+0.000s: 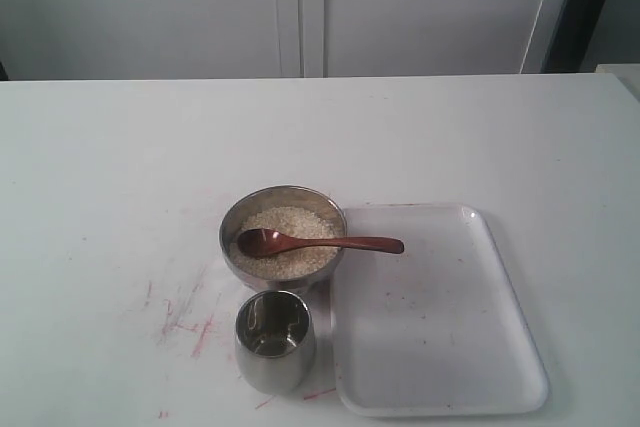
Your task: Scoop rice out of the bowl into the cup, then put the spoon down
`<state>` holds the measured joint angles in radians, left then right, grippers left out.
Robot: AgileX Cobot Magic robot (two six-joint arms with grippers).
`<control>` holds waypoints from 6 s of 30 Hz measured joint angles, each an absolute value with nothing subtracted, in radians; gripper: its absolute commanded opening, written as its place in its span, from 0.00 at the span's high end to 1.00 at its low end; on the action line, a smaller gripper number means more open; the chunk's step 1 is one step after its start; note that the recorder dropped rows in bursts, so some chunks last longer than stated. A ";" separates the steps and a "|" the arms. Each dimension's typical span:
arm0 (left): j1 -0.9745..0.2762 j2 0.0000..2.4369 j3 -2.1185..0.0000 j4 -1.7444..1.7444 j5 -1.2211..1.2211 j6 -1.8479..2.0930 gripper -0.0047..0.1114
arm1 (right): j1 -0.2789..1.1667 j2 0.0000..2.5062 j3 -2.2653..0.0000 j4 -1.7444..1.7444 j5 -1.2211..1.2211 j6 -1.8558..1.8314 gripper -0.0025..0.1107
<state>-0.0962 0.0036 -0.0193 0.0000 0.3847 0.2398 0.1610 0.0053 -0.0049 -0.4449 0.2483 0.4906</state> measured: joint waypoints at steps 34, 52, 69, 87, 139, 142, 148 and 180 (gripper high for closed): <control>-0.096 0.004 -0.019 0.000 0.385 0.240 0.84 | 0.277 0.342 -0.554 -0.271 0.638 0.490 0.98; -0.096 0.004 -0.019 0.000 0.387 0.240 0.84 | 0.307 1.331 -1.250 0.131 0.971 -0.419 0.98; -0.096 0.004 -0.019 0.000 0.387 0.240 0.84 | 0.394 1.674 -1.306 0.337 0.878 -0.981 0.84; -0.096 0.004 -0.019 0.000 0.387 0.240 0.84 | 0.399 1.761 -1.306 0.181 0.916 -1.000 0.46; -0.096 0.004 -0.019 0.000 0.387 0.240 0.84 | 0.399 1.772 -1.306 0.152 0.950 -0.891 0.98; -0.096 0.004 -0.019 0.000 0.387 0.240 0.84 | 0.399 1.715 -1.306 0.148 1.014 -0.787 0.98; -0.096 0.004 -0.019 0.000 0.387 0.240 0.84 | 0.456 1.611 -1.306 0.000 1.139 -0.581 0.98; -0.096 0.004 -0.019 0.000 0.387 0.240 0.84 | 0.865 1.692 -0.979 -1.190 0.978 0.223 0.98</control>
